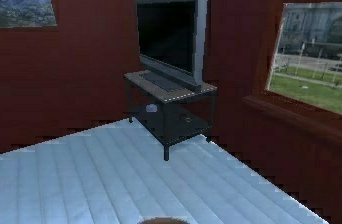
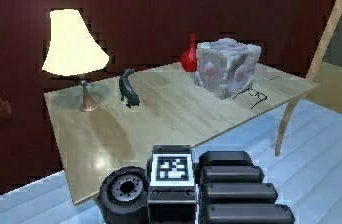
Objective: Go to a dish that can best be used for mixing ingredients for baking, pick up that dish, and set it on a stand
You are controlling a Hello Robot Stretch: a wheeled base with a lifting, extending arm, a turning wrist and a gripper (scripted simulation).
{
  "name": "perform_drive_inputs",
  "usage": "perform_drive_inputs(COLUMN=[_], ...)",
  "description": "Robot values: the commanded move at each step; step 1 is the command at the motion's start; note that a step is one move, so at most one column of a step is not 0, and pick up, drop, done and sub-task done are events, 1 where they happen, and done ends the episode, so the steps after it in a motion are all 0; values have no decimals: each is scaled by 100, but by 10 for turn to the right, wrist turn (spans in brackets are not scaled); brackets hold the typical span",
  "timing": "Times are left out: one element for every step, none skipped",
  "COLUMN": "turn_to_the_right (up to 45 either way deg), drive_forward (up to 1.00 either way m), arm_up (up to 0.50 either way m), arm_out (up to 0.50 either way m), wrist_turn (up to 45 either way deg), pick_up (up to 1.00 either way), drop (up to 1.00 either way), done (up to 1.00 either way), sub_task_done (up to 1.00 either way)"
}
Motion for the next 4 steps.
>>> perform_drive_inputs(turn_to_the_right=[-450, -120, 0, 390], drive_forward=[0, 0, 30, 0], arm_up=[0, 0, 0, 0], arm_out=[0, 0, 0, 0], wrist_turn=[0, 0, 0, 0], pick_up=[0, 0, 0, 0], drop=[0, 0, 0, 0], done=[0, 0, 0, 0], sub_task_done=[0, 0, 0, 0])
